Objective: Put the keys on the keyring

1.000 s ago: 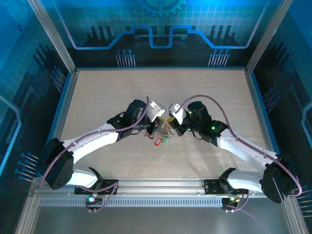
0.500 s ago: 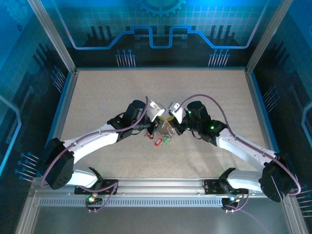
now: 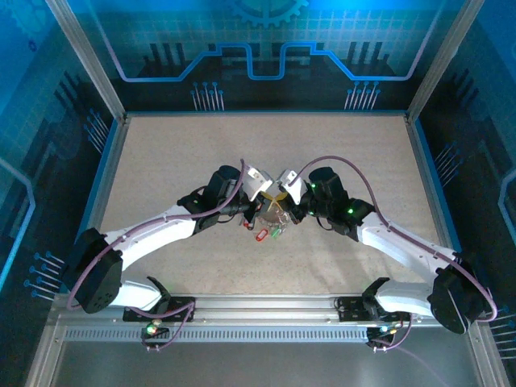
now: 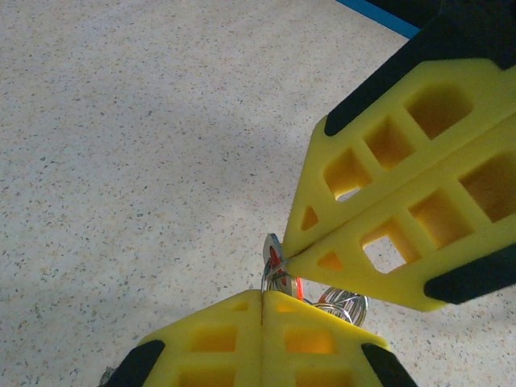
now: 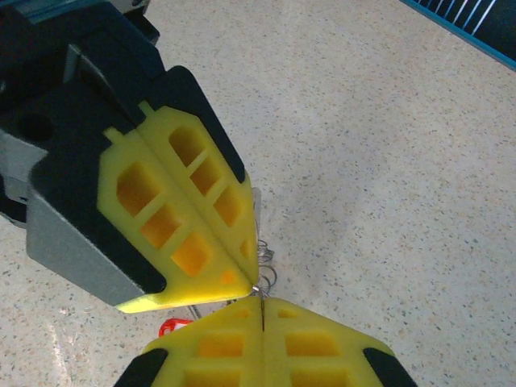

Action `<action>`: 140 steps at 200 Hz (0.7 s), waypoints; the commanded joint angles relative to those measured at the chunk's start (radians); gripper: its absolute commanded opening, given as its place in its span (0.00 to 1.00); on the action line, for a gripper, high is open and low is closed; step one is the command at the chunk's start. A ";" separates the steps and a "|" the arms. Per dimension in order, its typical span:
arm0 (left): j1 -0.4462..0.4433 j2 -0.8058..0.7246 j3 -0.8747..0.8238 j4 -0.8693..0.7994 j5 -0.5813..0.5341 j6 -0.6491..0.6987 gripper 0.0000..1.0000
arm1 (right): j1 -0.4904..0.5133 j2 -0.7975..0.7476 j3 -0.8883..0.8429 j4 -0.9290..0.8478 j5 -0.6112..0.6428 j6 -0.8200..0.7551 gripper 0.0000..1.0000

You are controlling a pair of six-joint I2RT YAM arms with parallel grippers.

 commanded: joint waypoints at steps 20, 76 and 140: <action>-0.008 -0.023 -0.020 0.066 0.030 -0.026 0.00 | 0.024 0.003 -0.007 0.017 0.080 0.023 0.00; -0.008 -0.017 -0.022 0.078 0.045 -0.020 0.00 | 0.037 0.006 0.016 0.002 0.160 0.095 0.00; -0.013 -0.009 -0.027 0.081 0.060 -0.002 0.00 | 0.030 0.007 0.048 -0.020 0.220 0.219 0.00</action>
